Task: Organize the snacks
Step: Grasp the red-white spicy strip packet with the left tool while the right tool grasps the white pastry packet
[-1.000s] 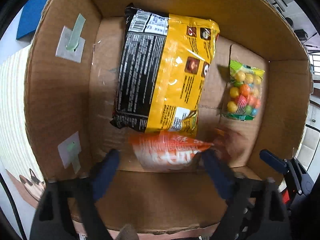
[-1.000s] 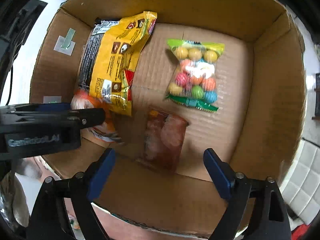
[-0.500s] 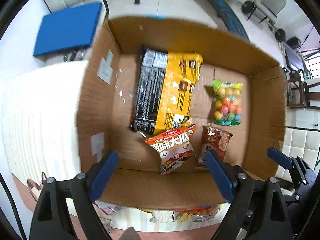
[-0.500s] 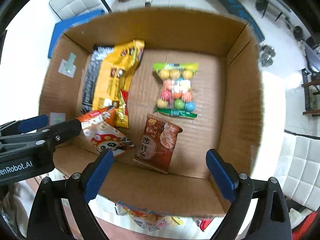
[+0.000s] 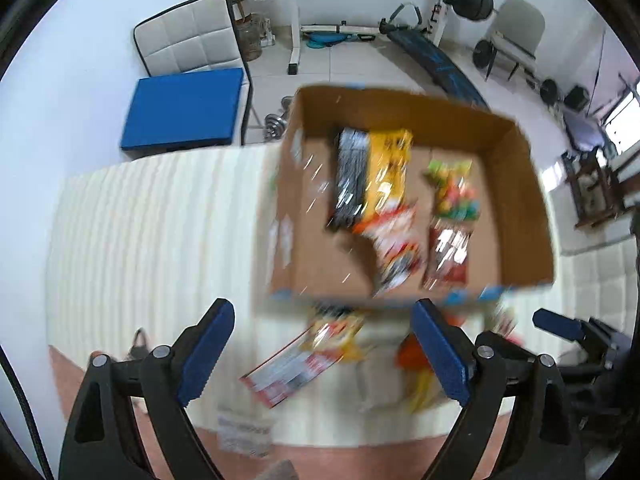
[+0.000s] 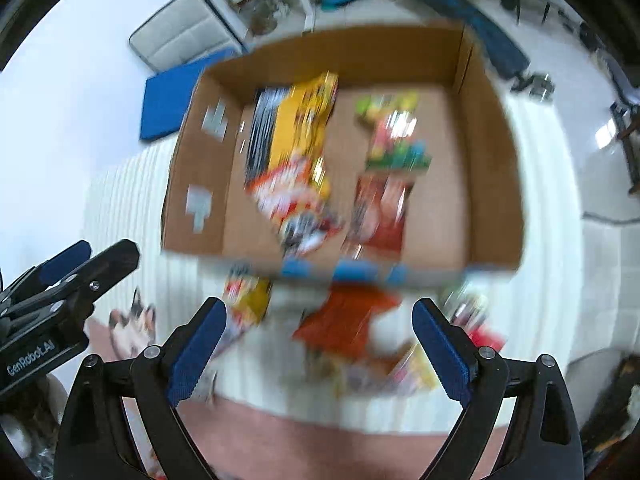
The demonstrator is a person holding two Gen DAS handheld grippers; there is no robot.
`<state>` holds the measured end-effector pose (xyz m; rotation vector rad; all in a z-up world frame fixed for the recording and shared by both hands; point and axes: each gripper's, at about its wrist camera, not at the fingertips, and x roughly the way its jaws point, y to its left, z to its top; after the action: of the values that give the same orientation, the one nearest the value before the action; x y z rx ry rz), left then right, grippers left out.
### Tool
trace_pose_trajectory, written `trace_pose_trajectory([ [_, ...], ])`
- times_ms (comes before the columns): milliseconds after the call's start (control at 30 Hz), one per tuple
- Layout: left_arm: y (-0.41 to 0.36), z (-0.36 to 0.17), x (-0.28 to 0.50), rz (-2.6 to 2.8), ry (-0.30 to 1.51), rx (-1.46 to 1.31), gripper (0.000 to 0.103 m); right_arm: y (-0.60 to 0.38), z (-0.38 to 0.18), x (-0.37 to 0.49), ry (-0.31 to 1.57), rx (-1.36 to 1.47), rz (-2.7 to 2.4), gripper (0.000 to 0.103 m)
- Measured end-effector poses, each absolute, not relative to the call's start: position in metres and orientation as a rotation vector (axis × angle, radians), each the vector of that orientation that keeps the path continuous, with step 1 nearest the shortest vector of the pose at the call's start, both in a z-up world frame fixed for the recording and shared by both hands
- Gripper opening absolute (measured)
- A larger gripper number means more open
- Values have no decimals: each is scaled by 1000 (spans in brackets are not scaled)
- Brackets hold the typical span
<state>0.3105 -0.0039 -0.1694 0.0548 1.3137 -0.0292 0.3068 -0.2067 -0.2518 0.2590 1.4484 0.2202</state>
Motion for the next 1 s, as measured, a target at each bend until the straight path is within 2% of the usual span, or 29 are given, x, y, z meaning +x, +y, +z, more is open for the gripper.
trace_pose_trajectory([
  [300,39,-259,246,-18,1452,237,91,-151,-341,241,1595,344,250,96],
  [500,47,-312,233,-60,1498,389,91,-123,-384,240,1623,294,181,89],
  [567,42,-327,234,-96,1495,453,91,-115,-398,240,1642,266,174,84],
  [600,39,-332,235,-108,1492,478,91,-112,-404,240,1654,246,164,73],
  [667,29,-344,238,-143,1483,544,91,-109,-417,238,1674,183,127,60],
  [767,16,-361,244,-181,1491,614,91,-116,-419,233,1673,195,110,57],
  [900,6,-373,253,-238,1537,553,90,-123,-416,224,1697,169,95,56],
  [967,4,-374,253,-244,1546,525,83,-124,-419,221,1718,172,90,56],
  [1000,5,-374,254,-250,1559,489,73,-124,-421,220,1730,175,89,57],
])
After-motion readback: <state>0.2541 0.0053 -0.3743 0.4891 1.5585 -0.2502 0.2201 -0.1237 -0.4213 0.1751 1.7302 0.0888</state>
